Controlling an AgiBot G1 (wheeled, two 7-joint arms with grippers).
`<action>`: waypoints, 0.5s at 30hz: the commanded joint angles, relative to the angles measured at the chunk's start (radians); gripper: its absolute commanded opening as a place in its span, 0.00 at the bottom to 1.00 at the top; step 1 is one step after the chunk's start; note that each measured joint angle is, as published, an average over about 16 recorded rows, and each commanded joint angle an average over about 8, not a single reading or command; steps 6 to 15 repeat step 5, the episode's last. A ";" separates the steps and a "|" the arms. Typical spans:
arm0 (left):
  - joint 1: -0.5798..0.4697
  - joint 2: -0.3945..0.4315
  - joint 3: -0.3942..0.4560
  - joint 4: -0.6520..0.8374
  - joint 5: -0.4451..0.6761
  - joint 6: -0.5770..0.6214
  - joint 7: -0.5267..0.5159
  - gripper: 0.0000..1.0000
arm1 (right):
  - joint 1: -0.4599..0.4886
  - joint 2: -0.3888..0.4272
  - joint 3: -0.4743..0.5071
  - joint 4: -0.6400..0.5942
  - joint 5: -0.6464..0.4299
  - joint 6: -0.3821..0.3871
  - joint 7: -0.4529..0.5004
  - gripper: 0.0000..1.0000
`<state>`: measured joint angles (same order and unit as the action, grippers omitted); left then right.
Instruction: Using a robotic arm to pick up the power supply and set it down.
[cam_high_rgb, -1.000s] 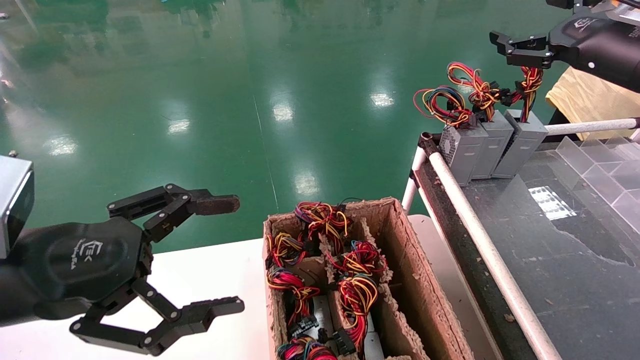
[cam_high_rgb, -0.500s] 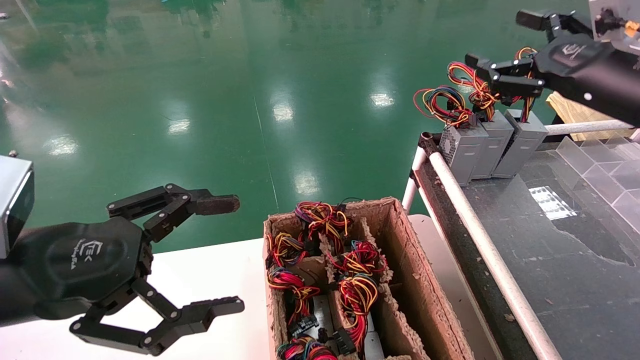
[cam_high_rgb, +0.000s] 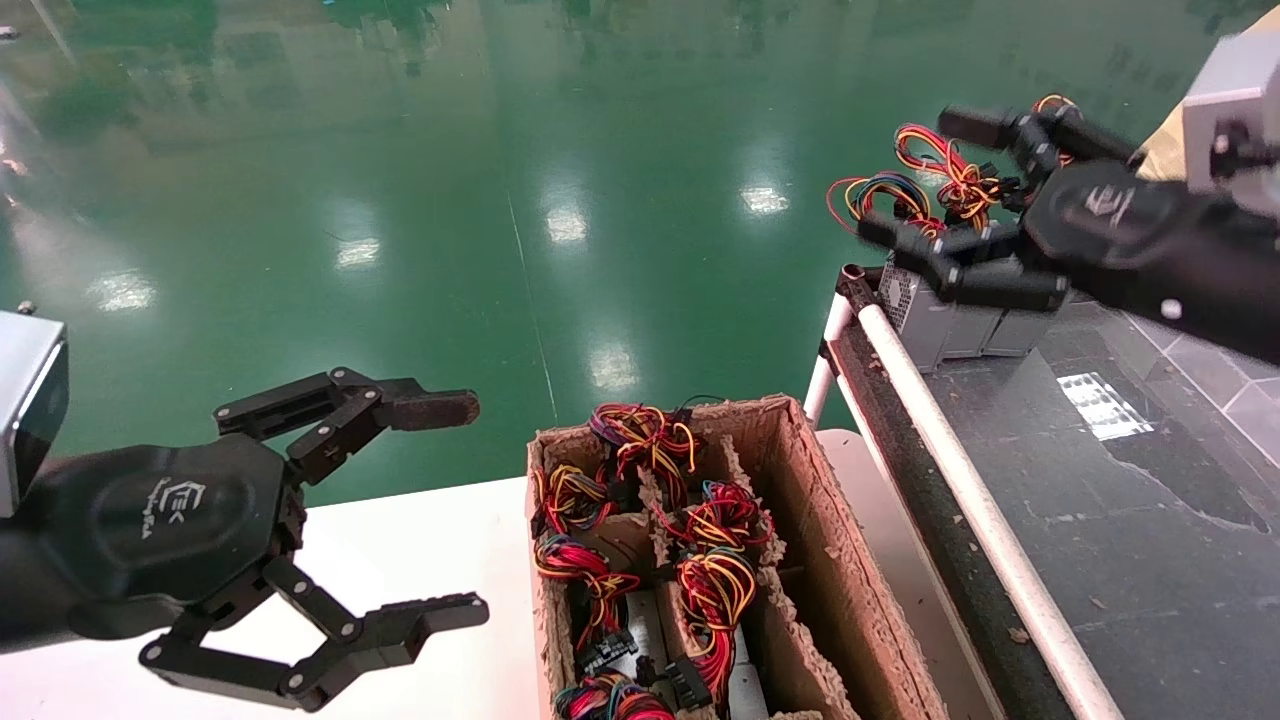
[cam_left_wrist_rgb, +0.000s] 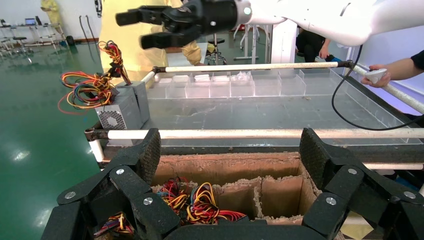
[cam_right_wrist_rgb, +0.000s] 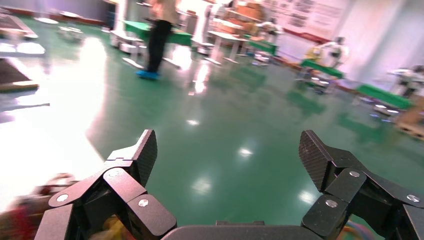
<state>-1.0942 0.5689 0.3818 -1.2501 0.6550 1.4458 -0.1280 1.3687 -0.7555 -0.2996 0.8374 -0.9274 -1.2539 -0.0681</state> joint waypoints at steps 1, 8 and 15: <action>0.000 0.000 0.000 0.000 0.000 0.000 0.000 1.00 | -0.043 0.021 0.003 0.065 0.029 -0.035 0.037 1.00; 0.000 0.000 0.000 0.000 0.000 0.000 0.000 1.00 | -0.078 0.038 0.005 0.119 0.052 -0.064 0.068 1.00; 0.000 0.000 0.000 0.000 0.000 0.000 0.000 1.00 | -0.078 0.038 0.005 0.119 0.052 -0.064 0.068 1.00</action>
